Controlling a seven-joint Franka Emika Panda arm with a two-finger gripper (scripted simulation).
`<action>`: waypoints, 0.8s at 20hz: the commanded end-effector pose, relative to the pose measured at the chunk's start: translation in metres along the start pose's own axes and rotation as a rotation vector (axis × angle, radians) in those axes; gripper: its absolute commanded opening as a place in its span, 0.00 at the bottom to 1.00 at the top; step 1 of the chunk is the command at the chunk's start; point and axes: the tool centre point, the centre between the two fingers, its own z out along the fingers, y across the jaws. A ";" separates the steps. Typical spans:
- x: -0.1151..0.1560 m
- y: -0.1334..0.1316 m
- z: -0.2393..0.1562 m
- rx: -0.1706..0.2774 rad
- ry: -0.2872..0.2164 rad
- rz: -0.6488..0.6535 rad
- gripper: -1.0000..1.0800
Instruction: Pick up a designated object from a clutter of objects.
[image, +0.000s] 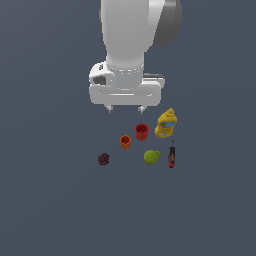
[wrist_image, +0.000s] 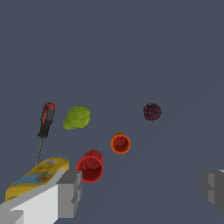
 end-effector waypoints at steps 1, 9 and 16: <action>0.000 0.000 0.000 0.000 0.000 0.000 0.96; 0.001 0.007 -0.012 0.025 0.012 0.010 0.96; 0.001 0.007 -0.013 0.026 0.012 0.011 0.96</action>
